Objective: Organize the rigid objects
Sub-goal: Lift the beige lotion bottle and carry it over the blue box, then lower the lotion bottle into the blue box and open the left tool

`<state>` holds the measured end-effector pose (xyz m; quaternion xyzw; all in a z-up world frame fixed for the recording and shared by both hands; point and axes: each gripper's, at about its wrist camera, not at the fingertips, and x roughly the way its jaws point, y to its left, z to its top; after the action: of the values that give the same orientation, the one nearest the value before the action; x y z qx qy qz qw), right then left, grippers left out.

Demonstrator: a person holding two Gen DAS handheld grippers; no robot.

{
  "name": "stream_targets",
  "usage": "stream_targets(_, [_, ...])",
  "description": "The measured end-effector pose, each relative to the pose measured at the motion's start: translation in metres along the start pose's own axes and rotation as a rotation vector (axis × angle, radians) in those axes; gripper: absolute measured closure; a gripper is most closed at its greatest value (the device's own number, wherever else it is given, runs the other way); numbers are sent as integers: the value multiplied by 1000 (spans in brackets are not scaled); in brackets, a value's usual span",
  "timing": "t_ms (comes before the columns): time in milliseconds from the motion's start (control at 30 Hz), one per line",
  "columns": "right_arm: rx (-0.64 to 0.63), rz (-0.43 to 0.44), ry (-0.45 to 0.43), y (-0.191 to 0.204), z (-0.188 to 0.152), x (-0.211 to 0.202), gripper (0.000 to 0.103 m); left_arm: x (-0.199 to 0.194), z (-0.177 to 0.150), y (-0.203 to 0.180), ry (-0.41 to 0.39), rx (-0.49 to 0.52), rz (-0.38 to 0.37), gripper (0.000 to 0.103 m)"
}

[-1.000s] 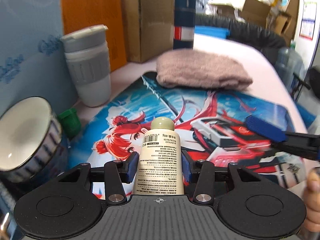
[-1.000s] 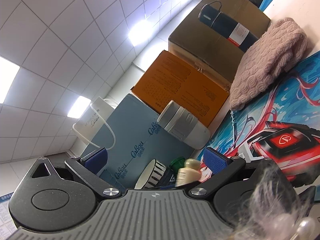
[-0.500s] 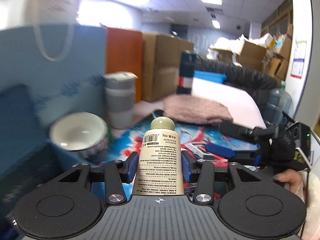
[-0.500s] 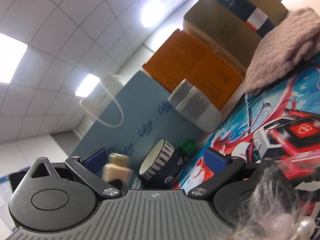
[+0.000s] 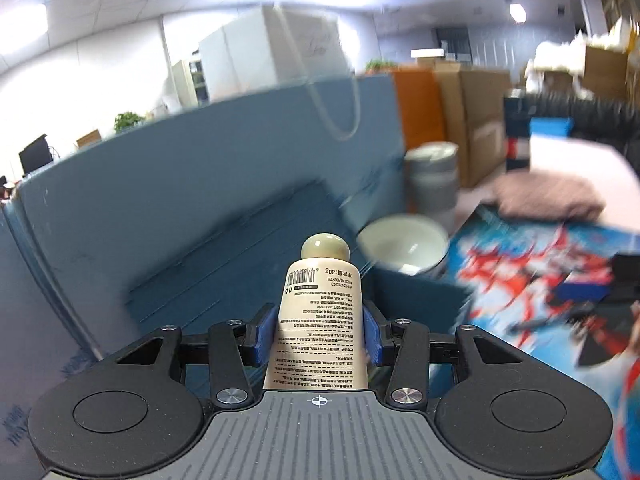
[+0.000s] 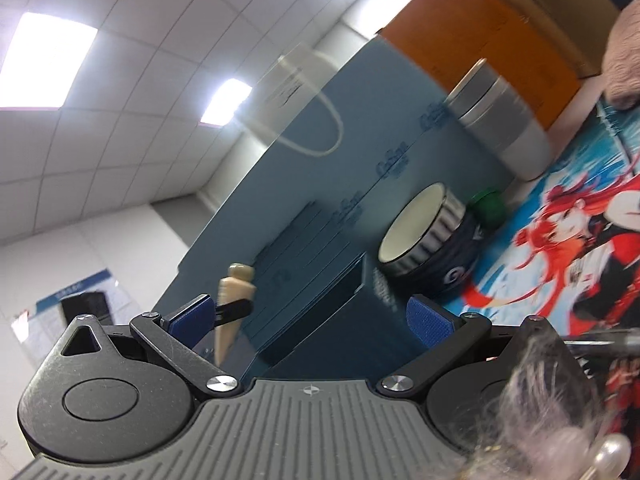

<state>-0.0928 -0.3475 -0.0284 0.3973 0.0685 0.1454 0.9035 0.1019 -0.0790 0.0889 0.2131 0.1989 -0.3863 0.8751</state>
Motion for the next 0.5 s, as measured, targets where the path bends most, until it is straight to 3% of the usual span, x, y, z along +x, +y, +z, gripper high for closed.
stream_targets(267, [77, -16, -3, -20, 1, -4, 0, 48, -4, -10, 129, 115, -106, 60])
stream_targets(500, [83, -17, 9, -22, 1, -4, 0, 74, -10, -5, 221, 74, -155, 60])
